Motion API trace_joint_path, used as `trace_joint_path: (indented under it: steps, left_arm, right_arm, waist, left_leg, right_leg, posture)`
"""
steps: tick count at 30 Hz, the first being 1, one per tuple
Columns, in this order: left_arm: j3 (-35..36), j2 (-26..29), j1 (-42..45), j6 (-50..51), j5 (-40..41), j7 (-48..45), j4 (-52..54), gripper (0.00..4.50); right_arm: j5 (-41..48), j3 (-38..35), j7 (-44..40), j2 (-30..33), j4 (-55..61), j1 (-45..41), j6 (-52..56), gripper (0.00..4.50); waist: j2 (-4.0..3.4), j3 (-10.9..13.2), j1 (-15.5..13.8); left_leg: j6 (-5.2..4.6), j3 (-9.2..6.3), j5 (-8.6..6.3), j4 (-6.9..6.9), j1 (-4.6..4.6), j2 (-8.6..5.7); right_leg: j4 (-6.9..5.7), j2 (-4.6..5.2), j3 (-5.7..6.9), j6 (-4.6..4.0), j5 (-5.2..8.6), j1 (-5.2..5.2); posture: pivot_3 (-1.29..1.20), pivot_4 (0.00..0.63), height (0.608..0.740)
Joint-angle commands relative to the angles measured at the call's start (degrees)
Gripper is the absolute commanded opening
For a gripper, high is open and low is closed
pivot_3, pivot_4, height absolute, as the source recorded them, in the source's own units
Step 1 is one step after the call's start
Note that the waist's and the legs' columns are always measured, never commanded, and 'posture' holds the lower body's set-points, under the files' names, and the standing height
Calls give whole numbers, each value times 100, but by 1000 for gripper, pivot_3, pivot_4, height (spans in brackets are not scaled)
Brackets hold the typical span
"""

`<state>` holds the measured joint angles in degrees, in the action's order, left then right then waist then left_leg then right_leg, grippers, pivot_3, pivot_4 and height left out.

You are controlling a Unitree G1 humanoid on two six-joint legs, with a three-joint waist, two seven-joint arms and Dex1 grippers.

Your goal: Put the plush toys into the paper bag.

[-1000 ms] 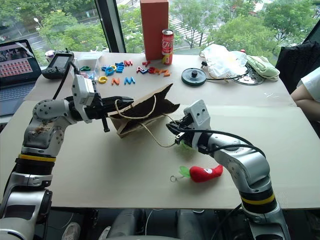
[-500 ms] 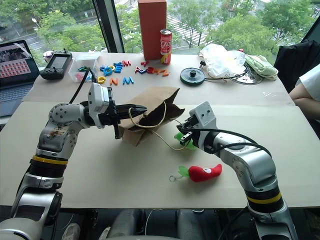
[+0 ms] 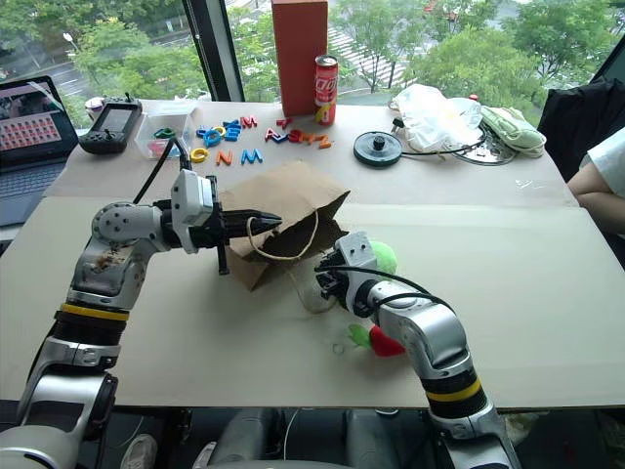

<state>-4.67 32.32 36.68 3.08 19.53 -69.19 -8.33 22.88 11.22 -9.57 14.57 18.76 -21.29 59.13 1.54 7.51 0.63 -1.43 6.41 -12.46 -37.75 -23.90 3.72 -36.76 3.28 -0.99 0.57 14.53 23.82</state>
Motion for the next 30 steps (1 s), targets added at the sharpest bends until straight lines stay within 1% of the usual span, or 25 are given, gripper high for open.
trace_joint_path:
  steps: [1,2,3,4,5,6,10,13,15,16,17,19,21,22,24,25,27,30]
  left_arm:
    - [104,46,169,-168,-17,-38,26,15]
    - [108,44,169,-169,-19,-33,17,15]
    - [110,43,167,-175,-21,-33,9,15]
    - [113,42,163,-180,-24,-29,0,15]
    - [114,41,161,-185,-27,-29,-9,15]
    - [119,40,156,-184,-27,-24,-14,15]
    - [159,59,90,-147,2,9,32,15]
    - [207,47,84,-81,39,68,44,15]
    - [246,23,103,-5,92,122,78,15]
    - [266,16,118,51,133,143,107,15]
    - [285,10,132,107,171,171,141,15]
    - [322,0,155,211,236,212,198,15]
    - [359,0,168,292,278,242,250,15]
    - [372,1,170,322,285,248,271,15]
    - [385,5,165,371,283,267,314,15]
    - [386,9,159,388,280,272,334,15]
    - [386,13,139,414,273,275,376,15]
    - [377,18,104,443,262,278,441,15]
  right_arm:
    - [-165,-166,45,-14,185,-95,-159,2950]
    - [-166,-205,22,-1,224,-90,-138,3213]
    - [-169,-241,-25,41,292,-79,-129,3627]
    - [-138,-335,-81,116,425,-69,-97,3911]
    - [-118,-400,-119,167,512,-65,-76,4357]
    - [-81,-472,-158,224,609,-63,-27,4483]
    - [238,-752,-495,491,1083,-115,236,4483]
    - [213,-799,-490,455,1011,-419,218,4483]
    - [103,-703,-472,410,894,-526,157,3977]
    - [42,-624,-468,387,825,-546,115,3843]
    - [-30,-545,-452,351,710,-566,68,3480]
    - [-156,-419,-432,294,494,-609,-38,2930]
    - [-261,-312,-423,204,270,-672,-196,2097]
    - [-304,-279,-429,162,189,-696,-261,1815]
    - [-432,-165,-427,30,-100,-817,-463,1133]
    - [-487,-119,-423,-34,-233,-882,-558,711]
    - [-588,-54,-419,-181,-499,-1027,-731,63]
    - [-692,-26,-415,-388,-824,-1213,-921,25]
  waist:
    - [0,0,0]
    - [-1,0,1]
    - [-1,-1,3]
    - [-1,0,6]
    - [-1,0,6]
    - [-1,0,5]
    - [-1,0,5]
    - [-1,0,20]
    - [-1,0,39]
    - [-1,0,37]
    - [-1,-1,31]
    - [-1,0,21]
    - [-1,0,20]
    - [-1,0,19]
    - [-1,0,14]
    - [-1,0,16]
    - [-1,0,16]
    - [-1,0,24]
  left_leg:
    - [0,0,0,0,-8,0]
    - [0,0,0,0,-14,0]
    - [0,-1,0,0,-20,0]
    - [0,0,0,0,-23,0]
    - [0,0,0,0,-24,1]
    - [0,-1,0,0,-27,1]
    - [0,-2,0,0,-28,1]
    - [0,-3,0,0,-27,3]
    - [0,-2,0,0,-25,3]
    - [0,-3,0,0,-24,5]
    - [0,-3,0,0,-23,6]
    - [0,-3,0,0,-24,6]
    - [0,-1,0,0,-27,3]
    - [0,0,0,0,-28,2]
    - [0,0,0,0,-29,1]
    - [0,0,0,0,-29,1]
    - [0,0,1,0,-29,1]
    - [0,0,1,0,-27,3]
  right_leg:
    - [-1,0,0,0,0,8]
    - [-2,0,0,0,0,16]
    - [-4,-1,0,0,0,22]
    - [-4,-2,0,0,0,25]
    - [-4,-2,0,0,0,28]
    - [-4,-2,0,0,0,30]
    - [-2,-2,1,0,0,30]
    - [-3,-4,1,0,0,29]
    - [-6,-6,-2,-1,-1,31]
    - [-8,-8,-2,-1,-1,31]
    - [-9,-9,-1,-1,-1,31]
    - [-9,-9,0,-1,-1,30]
    - [-5,-7,0,-1,-1,31]
    - [-4,-5,-1,-1,-1,32]
    - [-3,-4,0,-1,-1,31]
    - [-4,-3,0,-1,-1,31]
    - [-5,-4,0,-1,-1,33]
    - [-8,-7,0,-1,-1,33]
  posture:
    - [0,150,739]
    - [0,150,739]
    - [0,150,739]
    - [0,150,739]
    - [0,150,739]
    - [0,150,739]
    - [0,150,739]
    - [0,150,739]
    - [0,150,739]
    - [0,150,739]
    - [0,150,739]
    - [0,150,739]
    - [0,150,739]
    - [0,150,739]
    - [0,150,739]
    - [0,150,739]
    - [0,150,739]
    - [0,150,739]
